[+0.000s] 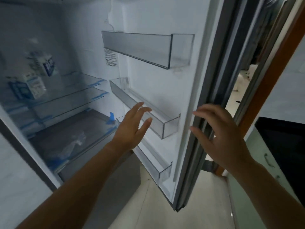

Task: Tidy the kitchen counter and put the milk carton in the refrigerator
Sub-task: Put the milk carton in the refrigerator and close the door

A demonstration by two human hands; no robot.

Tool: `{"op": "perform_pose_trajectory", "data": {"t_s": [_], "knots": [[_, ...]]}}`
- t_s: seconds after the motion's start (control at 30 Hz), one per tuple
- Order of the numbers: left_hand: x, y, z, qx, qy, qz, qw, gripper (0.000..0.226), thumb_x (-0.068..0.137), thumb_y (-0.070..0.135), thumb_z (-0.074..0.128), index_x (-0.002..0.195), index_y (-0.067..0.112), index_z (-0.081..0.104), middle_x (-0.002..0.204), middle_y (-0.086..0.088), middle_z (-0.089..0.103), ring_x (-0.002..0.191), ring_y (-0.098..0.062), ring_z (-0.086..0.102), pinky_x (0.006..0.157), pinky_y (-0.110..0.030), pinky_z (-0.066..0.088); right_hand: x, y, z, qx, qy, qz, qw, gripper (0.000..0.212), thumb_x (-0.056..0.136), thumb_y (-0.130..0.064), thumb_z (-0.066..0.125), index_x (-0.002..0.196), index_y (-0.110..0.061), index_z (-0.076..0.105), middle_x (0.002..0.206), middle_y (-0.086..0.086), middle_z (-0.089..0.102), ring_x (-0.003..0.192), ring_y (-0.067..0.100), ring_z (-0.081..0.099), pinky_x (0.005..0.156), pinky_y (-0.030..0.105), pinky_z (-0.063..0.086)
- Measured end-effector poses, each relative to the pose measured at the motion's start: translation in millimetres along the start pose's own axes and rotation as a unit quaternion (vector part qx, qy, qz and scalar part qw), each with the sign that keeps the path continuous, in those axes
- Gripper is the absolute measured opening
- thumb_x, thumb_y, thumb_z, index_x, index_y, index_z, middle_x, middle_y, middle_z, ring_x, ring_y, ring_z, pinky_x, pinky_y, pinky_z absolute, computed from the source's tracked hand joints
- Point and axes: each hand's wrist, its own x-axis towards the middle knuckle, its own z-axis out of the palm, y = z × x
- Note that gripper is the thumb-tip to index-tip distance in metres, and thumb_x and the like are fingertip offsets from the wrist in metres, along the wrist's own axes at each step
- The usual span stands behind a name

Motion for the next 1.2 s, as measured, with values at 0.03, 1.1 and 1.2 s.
{"op": "perform_pose_trajectory", "data": {"t_s": [0.03,1.1,1.2], "knots": [[-3,0,-2,0.01,0.008,-0.009,1.0,0.061,0.087,0.067,0.02,0.127,0.028,0.046,0.15,0.002,0.032,0.135,-0.003,0.026,0.103,-0.021,0.023,0,6,-4,0.001,0.028,-0.009,1.0,0.038,0.084,-0.036,0.058,0.111,-0.009,0.06,0.117,0.012,0.057,0.11,0.018,0.051,0.095,0.011,0.034],[-164,32,-163,0.302,0.152,-0.34,0.878,0.06,0.085,0.062,0.03,0.136,0.032,0.039,0.141,0.004,0.047,0.123,-0.018,0.048,0.094,-0.032,0.045,39,-140,170,0.347,-0.061,-0.189,0.916,0.071,0.085,-0.046,0.053,0.143,-0.015,0.024,0.151,0.017,0.023,0.14,0.023,0.025,0.108,0.027,0.033],[-150,8,-189,0.315,0.178,-0.343,0.867,0.064,0.081,0.066,0.027,0.136,0.035,0.039,0.142,0.006,0.045,0.124,-0.018,0.048,0.096,-0.036,0.045,64,-165,203,0.334,-0.049,-0.203,0.919,0.068,0.086,-0.045,0.052,0.143,-0.018,0.025,0.152,0.012,0.017,0.139,0.03,0.026,0.102,0.041,0.041]]}}
